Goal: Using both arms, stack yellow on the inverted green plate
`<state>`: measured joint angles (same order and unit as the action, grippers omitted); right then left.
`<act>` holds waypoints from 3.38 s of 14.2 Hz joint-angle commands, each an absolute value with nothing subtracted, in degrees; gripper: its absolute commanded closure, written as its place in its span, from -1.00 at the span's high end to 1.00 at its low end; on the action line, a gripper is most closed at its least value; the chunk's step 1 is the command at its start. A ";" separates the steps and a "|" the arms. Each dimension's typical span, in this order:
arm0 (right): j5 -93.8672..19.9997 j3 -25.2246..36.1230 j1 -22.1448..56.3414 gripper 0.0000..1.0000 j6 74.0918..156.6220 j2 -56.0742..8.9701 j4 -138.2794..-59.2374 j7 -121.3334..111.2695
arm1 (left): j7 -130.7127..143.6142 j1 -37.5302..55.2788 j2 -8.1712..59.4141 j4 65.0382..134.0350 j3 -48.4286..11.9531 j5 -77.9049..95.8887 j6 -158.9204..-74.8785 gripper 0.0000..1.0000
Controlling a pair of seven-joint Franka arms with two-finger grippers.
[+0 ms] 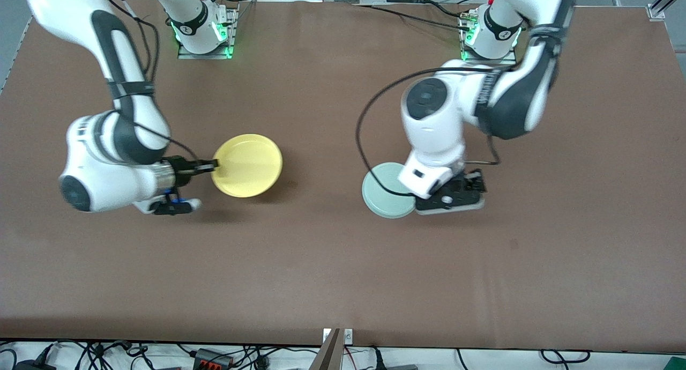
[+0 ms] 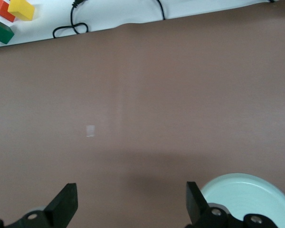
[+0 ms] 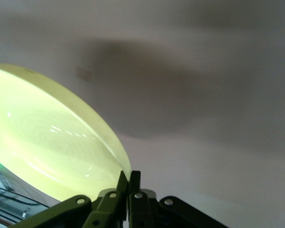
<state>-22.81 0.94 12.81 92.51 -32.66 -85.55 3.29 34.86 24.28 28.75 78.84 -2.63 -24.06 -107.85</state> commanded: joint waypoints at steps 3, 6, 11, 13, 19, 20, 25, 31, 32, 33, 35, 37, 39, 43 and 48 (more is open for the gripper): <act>-29.51 1.32 22.39 -1.00 98.93 -39.37 -77.96 17.73 | 15.76 14.35 22.77 80.69 -3.34 -12.86 -104.34 1.00; -34.70 1.32 28.19 -1.00 107.29 -41.13 -77.70 25.29 | 9.16 10.12 19.88 80.59 -3.16 -6.78 -99.07 1.00; -36.47 1.32 36.20 -1.00 116.62 -47.53 -72.70 37.42 | -0.25 4.49 13.03 84.35 -3.16 -5.01 -93.08 1.00; -36.47 1.32 38.48 -1.00 120.48 -49.74 -71.37 40.59 | -0.35 3.08 8.46 89.97 -3.08 -1.96 -93.60 1.00; -38.76 -0.17 40.96 -1.00 126.65 -52.73 -71.19 41.31 | -6.15 1.85 -0.08 97.29 -2.11 1.76 -98.26 1.00; -39.89 -0.26 40.87 -1.00 126.82 -53.08 -70.93 41.22 | -5.72 0.54 -1.65 98.34 -2.02 1.67 -98.70 1.00; -41.66 -0.26 40.87 -1.00 126.83 -55.19 -68.82 41.13 | -5.19 1.05 -3.78 100.55 -1.06 -0.34 -99.40 1.00; -42.89 -0.26 40.78 -1.00 126.83 -55.37 -69.26 41.92 | -5.36 0.62 -1.24 98.45 -1.14 -2.20 -98.79 1.00; -43.41 -0.18 40.87 -1.00 126.74 -55.37 -69.34 41.92 | -5.36 0.62 -1.14 98.26 -1.23 -1.85 -98.88 1.00; -43.50 -0.18 40.96 -1.00 126.74 -55.37 -69.43 42.01 | -5.36 0.62 -0.97 97.57 -1.14 -0.71 -98.88 1.00; -43.42 -0.18 40.87 -1.00 126.65 -55.28 -69.96 41.75 | -5.27 0.70 -0.53 97.38 -1.14 -0.35 -98.79 1.00; -43.42 -0.18 40.78 -1.00 126.65 -55.11 -70.66 41.22 | -5.10 0.62 -0.53 97.29 -1.14 -0.35 -98.70 1.00; -42.98 -0.18 40.61 -1.00 126.65 -55.20 -70.93 41.13 | -5.01 0.70 -0.53 97.30 -1.14 -0.18 -98.61 1.00; -43.15 -0.09 40.43 0.68 126.56 -54.85 -71.46 41.92 | -4.92 0.70 -0.53 97.38 -1.14 -0.18 -98.17 1.00; -41.23 2.62 39.82 1.00 120.71 -48.97 -71.37 41.75 | -5.01 0.70 -0.53 97.30 -1.14 -0.18 -98.09 1.00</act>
<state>-42.26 1.20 40.55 125.35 -52.68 -70.49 41.06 -4.21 0.75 -1.09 98.78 -1.32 -1.14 -98.99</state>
